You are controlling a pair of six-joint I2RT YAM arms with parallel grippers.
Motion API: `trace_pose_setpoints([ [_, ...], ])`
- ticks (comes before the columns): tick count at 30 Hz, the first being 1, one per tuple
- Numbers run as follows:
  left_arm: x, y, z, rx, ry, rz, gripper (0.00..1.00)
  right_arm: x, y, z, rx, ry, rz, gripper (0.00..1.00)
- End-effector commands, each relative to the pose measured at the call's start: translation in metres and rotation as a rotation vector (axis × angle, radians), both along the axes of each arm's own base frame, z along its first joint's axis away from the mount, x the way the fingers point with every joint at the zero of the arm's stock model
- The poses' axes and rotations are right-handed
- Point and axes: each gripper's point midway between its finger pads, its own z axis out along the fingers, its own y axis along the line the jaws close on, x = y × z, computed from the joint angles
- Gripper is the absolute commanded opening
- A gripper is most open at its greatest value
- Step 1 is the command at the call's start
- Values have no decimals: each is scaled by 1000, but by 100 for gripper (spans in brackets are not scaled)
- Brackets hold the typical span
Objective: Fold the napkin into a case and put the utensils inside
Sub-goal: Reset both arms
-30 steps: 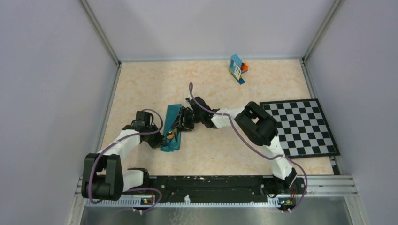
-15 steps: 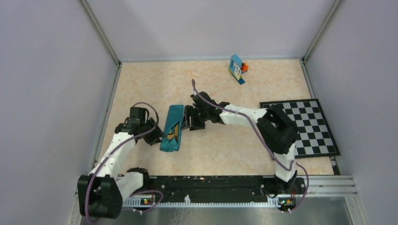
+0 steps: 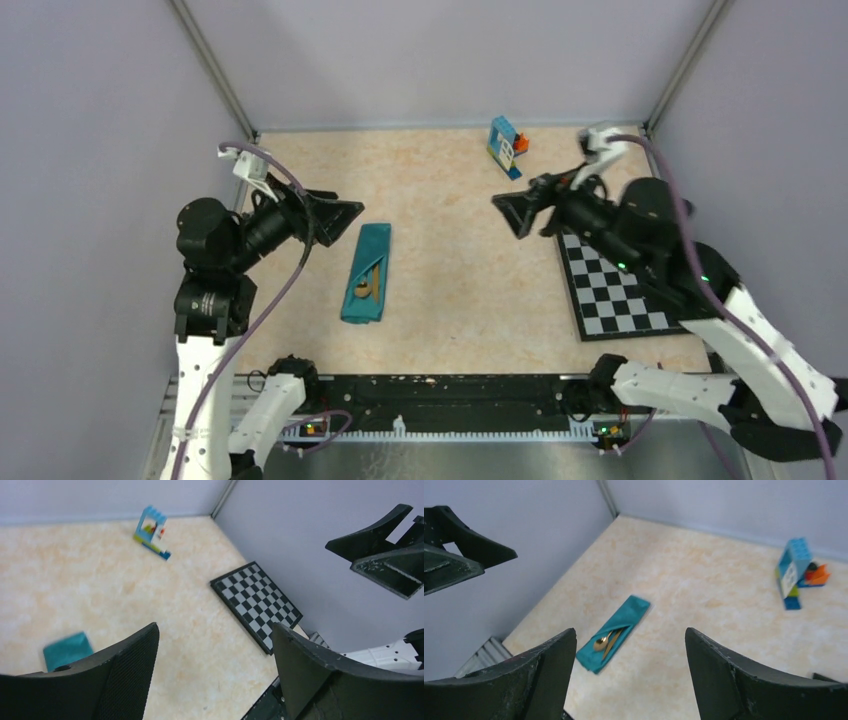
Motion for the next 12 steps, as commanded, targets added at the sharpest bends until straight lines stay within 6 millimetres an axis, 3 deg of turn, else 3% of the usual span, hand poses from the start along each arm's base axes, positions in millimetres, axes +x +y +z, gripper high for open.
trace_pose_setpoints([
  [1,-24,-6,81,67,-318,-83,88,-12,-65,38,-43,-125,-151,79],
  [3,-38,1,122,90,-437,-35,88,-23,-88,59,4,-174,-190,79],
  [7,-62,14,178,105,-626,60,91,-34,-123,80,40,-235,-269,80],
  [9,-72,19,198,97,-702,95,93,-39,-138,87,70,-256,-301,81],
  [12,-78,21,211,82,-753,111,94,-45,-151,93,99,-270,-330,81],
])
